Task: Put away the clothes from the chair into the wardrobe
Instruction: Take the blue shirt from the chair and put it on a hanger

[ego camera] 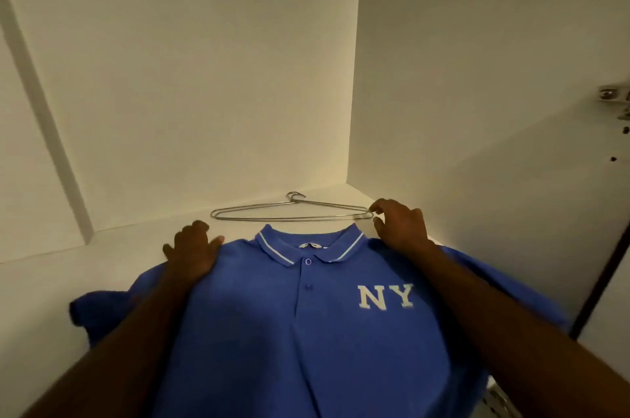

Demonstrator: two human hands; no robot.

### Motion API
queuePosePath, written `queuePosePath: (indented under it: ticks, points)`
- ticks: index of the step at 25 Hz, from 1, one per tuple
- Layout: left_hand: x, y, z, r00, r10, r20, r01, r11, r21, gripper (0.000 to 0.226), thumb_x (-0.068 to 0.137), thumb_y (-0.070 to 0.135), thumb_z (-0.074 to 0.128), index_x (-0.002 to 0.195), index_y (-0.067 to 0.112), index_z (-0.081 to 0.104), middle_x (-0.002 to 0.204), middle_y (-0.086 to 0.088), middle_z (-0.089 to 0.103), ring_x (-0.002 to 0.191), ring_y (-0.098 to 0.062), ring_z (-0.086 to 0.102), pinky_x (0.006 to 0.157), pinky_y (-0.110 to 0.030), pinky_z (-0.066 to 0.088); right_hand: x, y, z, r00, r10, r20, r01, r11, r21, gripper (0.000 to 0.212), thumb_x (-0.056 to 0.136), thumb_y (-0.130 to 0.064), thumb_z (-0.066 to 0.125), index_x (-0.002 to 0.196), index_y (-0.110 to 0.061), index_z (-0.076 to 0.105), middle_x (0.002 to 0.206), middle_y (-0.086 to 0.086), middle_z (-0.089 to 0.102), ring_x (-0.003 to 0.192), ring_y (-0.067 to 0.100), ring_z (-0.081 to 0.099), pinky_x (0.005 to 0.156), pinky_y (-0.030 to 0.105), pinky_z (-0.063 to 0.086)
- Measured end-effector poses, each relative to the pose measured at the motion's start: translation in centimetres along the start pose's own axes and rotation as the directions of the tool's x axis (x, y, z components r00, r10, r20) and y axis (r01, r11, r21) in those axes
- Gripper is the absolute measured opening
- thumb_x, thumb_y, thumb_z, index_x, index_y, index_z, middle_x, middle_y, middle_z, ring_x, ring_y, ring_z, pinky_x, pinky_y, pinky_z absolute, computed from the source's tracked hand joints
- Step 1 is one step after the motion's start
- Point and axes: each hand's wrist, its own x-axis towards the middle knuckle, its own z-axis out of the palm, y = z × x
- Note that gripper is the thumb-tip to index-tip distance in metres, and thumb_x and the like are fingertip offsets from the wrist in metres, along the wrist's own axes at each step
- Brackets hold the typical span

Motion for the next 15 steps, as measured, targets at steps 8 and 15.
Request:
queuePosePath:
  ticks: [8, 15]
  points:
    - [4.4, -1.3, 1.0, 0.957, 0.283, 0.071, -0.282, 0.959, -0.014, 0.027, 0.083, 0.034, 0.068, 0.063, 0.036, 0.05, 0.083, 0.008, 0.053, 0.095, -0.022, 0.054, 0.079, -0.036, 0.029, 6.5, -3.7, 4.5, 0.988, 0.144, 0.062, -0.156, 0.942, 0.298, 0.021, 0.093, -0.039, 0.055, 0.107, -0.032, 0.069, 0.12, -0.006, 0.065, 0.117, 0.019, 0.055, 0.098, 0.04, 0.03]
    - [6.2, 1.1, 2.3, 0.736, 0.663, -0.137, -0.67, 0.742, -0.016, 0.04, 0.084, 0.055, 0.044, 0.074, 0.023, 0.064, 0.072, 0.011, 0.062, 0.065, -0.008, 0.049, 0.065, -0.032, 0.036, 9.1, -2.4, 6.3, 0.981, 0.189, -0.033, -0.183, 0.975, 0.129, 0.016, 0.088, -0.039, 0.063, 0.092, -0.028, 0.074, 0.1, -0.004, 0.07, 0.101, 0.02, 0.057, 0.085, 0.037, 0.032]
